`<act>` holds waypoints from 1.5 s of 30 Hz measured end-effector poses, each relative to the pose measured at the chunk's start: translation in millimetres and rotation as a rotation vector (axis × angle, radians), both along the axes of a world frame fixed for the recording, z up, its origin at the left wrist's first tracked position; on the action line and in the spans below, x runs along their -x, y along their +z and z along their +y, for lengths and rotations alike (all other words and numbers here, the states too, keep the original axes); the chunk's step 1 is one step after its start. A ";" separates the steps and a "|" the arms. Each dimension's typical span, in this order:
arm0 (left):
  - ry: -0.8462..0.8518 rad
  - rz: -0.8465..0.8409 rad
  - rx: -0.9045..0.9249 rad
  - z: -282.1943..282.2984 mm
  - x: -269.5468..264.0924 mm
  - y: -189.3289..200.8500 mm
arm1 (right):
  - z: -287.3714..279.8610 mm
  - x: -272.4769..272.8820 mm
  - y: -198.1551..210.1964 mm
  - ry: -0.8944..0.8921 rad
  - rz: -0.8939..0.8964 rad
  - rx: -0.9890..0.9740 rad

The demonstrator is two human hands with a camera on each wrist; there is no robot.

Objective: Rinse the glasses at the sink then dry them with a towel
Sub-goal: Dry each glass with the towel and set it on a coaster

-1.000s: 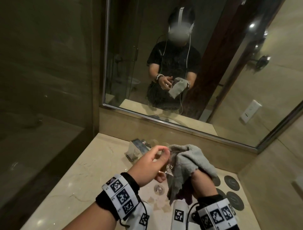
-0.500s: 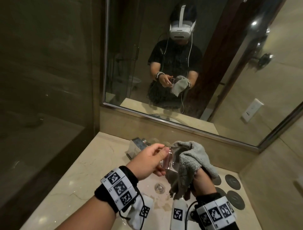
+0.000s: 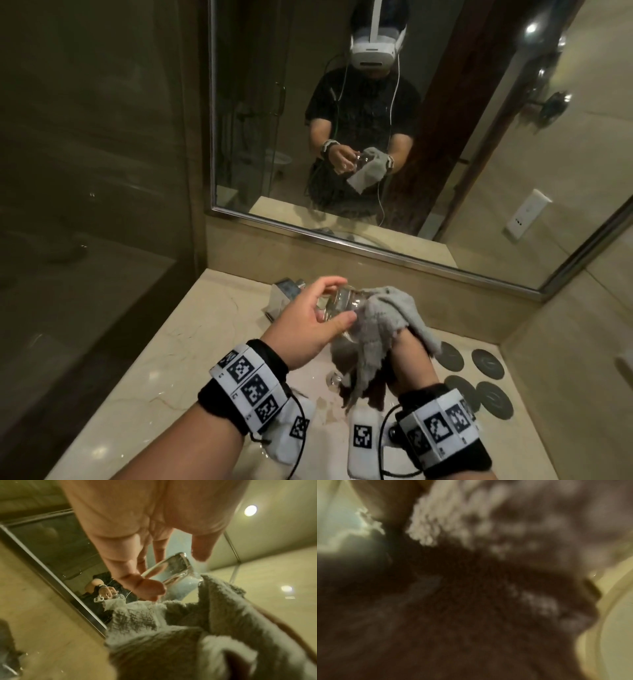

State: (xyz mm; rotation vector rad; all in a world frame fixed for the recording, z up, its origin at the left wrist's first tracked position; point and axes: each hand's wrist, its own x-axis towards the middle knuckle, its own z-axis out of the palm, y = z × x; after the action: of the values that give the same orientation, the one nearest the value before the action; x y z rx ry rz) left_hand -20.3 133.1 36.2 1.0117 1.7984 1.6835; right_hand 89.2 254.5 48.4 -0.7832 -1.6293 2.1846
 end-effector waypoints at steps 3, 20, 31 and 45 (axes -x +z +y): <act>0.033 -0.050 0.008 0.4 -2.1 5.8 | -7.3 -0.8 4.4 -0.033 0.097 -0.004; 0.037 -0.058 0.016 -1.2 -5.3 4.5 | -24.7 -0.4 3.1 -0.074 0.037 0.036; 0.007 0.026 -0.013 3.3 -12.0 -0.2 | -15.9 -4.1 -4.4 -0.184 0.107 0.072; -0.056 0.138 0.100 5.9 -8.0 -3.4 | -8.7 -6.7 -6.2 -0.240 0.133 0.148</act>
State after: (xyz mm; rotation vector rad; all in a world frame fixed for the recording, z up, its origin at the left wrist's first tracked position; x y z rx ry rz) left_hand -12.3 138.9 32.8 1.1479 1.9030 1.5069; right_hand 95.9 245.8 42.3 -0.8088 -1.2528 2.1517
